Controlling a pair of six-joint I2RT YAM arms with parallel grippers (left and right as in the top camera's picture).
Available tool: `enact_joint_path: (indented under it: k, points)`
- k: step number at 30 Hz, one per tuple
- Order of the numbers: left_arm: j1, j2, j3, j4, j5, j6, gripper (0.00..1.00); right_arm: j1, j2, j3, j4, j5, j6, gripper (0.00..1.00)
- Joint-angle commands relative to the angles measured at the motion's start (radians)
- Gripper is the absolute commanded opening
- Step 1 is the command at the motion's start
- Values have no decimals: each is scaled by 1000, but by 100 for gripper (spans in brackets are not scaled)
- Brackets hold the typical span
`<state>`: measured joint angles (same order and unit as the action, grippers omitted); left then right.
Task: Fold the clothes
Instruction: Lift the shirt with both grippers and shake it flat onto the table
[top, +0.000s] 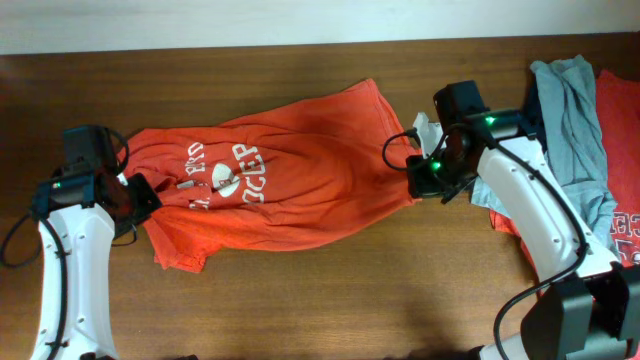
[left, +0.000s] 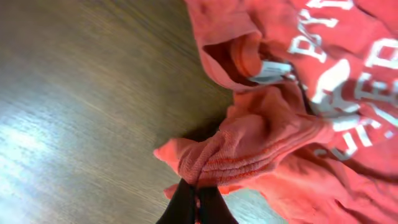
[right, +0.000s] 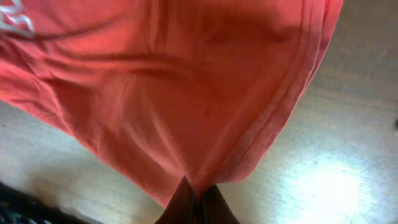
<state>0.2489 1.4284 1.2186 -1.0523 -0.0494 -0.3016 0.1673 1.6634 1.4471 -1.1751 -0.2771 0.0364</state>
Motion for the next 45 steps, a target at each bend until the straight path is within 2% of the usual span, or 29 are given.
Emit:
enact_joint_path:
  k: [1,6,13,22,25,30,38,45]
  points:
    - [2,-47,67,-10,69,55,0,-23,-61,143,-16,50,-32,4]
    - [3,-135,233,-54,72,65,0,-101,-77,437,-127,90,-32,4]
    - [19,-223,479,-60,72,64,0,-211,-77,753,-290,90,-32,4]
    - [43,-234,715,-79,110,48,0,-241,-92,1047,-417,91,-33,4]
    - [43,-234,774,-78,103,33,0,-241,-100,1099,-419,106,-32,4]
    - [43,-234,806,-49,-5,-9,0,-242,-100,1125,-418,166,-32,4]
    - [56,-251,808,43,-10,-19,0,-242,-112,1125,-357,224,-32,4]
    - [56,-264,808,12,-11,-19,0,-242,-103,1124,-356,234,-32,4]
